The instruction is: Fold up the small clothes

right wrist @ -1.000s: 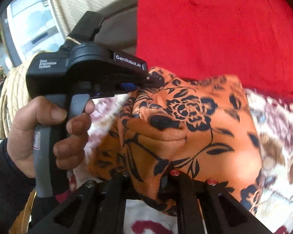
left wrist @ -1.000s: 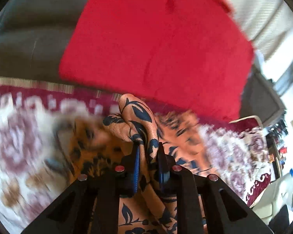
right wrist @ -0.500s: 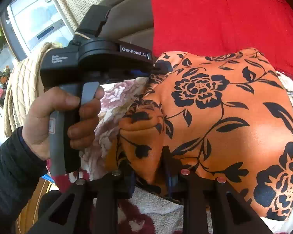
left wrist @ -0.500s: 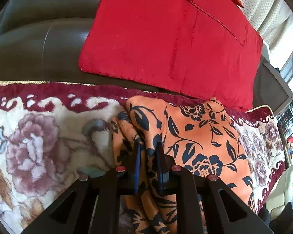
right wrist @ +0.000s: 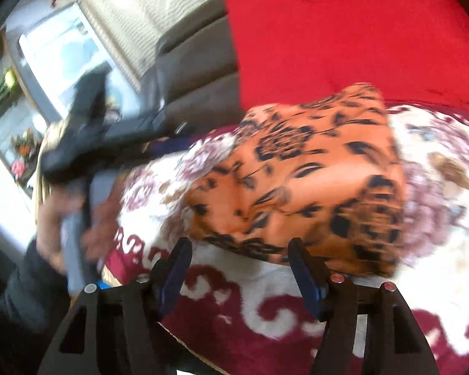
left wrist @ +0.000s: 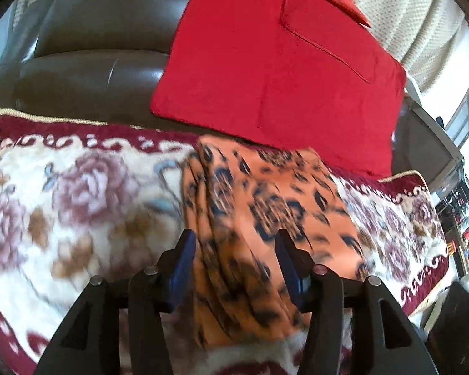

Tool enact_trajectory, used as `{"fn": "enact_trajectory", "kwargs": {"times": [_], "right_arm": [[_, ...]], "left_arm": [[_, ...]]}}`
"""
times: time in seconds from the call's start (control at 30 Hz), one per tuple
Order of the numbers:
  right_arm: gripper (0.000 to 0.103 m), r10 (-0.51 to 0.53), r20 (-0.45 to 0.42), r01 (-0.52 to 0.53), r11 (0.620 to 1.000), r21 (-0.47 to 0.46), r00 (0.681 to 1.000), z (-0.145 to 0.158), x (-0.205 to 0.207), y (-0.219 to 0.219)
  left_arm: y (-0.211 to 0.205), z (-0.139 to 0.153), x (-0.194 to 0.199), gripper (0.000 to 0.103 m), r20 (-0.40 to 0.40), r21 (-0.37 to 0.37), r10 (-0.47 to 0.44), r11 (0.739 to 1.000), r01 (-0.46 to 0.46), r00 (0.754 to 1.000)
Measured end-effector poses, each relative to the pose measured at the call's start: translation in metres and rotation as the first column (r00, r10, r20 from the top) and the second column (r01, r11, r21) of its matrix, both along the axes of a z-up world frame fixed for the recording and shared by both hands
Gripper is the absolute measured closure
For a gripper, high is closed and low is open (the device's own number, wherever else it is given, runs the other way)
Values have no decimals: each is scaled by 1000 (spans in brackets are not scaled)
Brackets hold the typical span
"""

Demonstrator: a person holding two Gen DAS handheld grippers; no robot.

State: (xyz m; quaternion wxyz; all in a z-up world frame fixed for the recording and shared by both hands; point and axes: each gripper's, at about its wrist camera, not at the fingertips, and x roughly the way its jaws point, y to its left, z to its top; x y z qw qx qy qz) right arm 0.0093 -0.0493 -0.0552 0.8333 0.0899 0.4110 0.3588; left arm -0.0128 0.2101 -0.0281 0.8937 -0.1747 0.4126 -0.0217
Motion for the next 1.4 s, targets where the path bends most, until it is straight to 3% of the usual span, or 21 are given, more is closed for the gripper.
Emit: {"fn": "enact_trajectory", "kwargs": {"times": [0.07, 0.1, 0.13, 0.2, 0.3, 0.37, 0.4, 0.47, 0.57, 0.73, 0.87, 0.9, 0.93, 0.97, 1.03, 1.13, 1.17, 1.2, 1.3, 1.33, 1.4], "right_arm": [[35, -11, -12, 11, 1000, 4, 1000, 5, 4, -3], [35, -19, -20, 19, 1000, 8, 1000, 6, 5, -6], [35, -20, -23, 20, 1000, 10, 1000, 6, 10, -7], [35, -24, -15, 24, 1000, 10, 1000, 14, 6, -12], [35, -41, 19, 41, 999, 4, 999, 21, 8, -21], [35, -56, 6, 56, 998, 5, 998, 18, 14, -25], [35, -65, -12, 65, 998, 7, 998, 18, 18, -28], [31, -81, -24, 81, 997, 14, 996, 19, 21, -34], [22, -118, -38, 120, 992, 39, 992, 20, 29, -49], [22, -157, -133, 171, 980, 102, 979, 15, 55, -70], [22, -131, -249, 177, 969, 174, 960, 5, 95, -79], [22, -119, -292, 177, 968, 180, 949, -1, 106, -79], [22, -105, -344, 178, 966, 189, 933, -10, 119, -79], [21, -76, -405, 172, 963, 208, 911, -20, 133, -77], [21, -38, -504, 172, 960, 222, 863, -42, 159, -67], [26, 5, -563, 116, 977, 179, 826, -61, 173, -40], [46, -3, -554, 101, 984, 147, 833, -60, 172, -33], [59, -23, -504, 81, 993, 92, 863, -53, 166, -25], [64, -82, -382, 72, 997, -39, 920, -40, 148, -13], [64, -90, -372, 63, 994, -85, 924, -46, 147, -10], [61, -69, -384, 51, 997, -56, 921, -44, 147, -10]], "left_arm": [[-8, -18, 0, 51, -74, 19, 28, 999, -27, 997], [-12, -26, 0, 78, -106, 19, 26, 1000, -24, 994], [-14, -39, 3, 97, -176, 9, 26, 1000, -25, 984], [-8, -38, -5, 98, -176, -14, 78, 997, -82, 981], [6, -28, -18, 98, -118, -37, 152, 987, -157, 981], [13, -60, -13, 97, -207, -48, 156, 984, -169, 966], [14, -64, -16, 97, -200, -58, 159, 983, -173, 967], [13, -50, -24, 97, -162, -94, 160, 980, -176, 974], [4, -20, -26, 92, -95, -64, 157, 984, -164, 983], [-19, 9, -7, 55, -7, 3, 95, 995, -95, 995], [-29, -1, 22, 54, -24, 94, 73, 993, -71, 997], [-27, -15, 32, 57, -84, 156, 112, 983, -98, 990], [-20, -32, 39, 75, -144, 186, 152, 975, -124, 978], [-13, -44, 42, 76, -177, 172, 164, 976, -134, 970], [-2, -56, 35, 72, -164, 115, 184, 979, -167, 969], [-7, -54, 33, 71, -145, 166, 182, 974, -158, 973], [-6, -54, 34, 71, -145, 159, 185, 974, -161, 972], [-4, -55, 34, 71, -145, 147, 186, 975, -165, 972], [6, -60, 31, 61, -132, 126, 174, 979, -158, 976], [7, -63, 30, 59, -128, 119, 166, 981, -152, 978], [9, -65, 29, 59, -125, 103, 167, 983, -154, 978]]}}
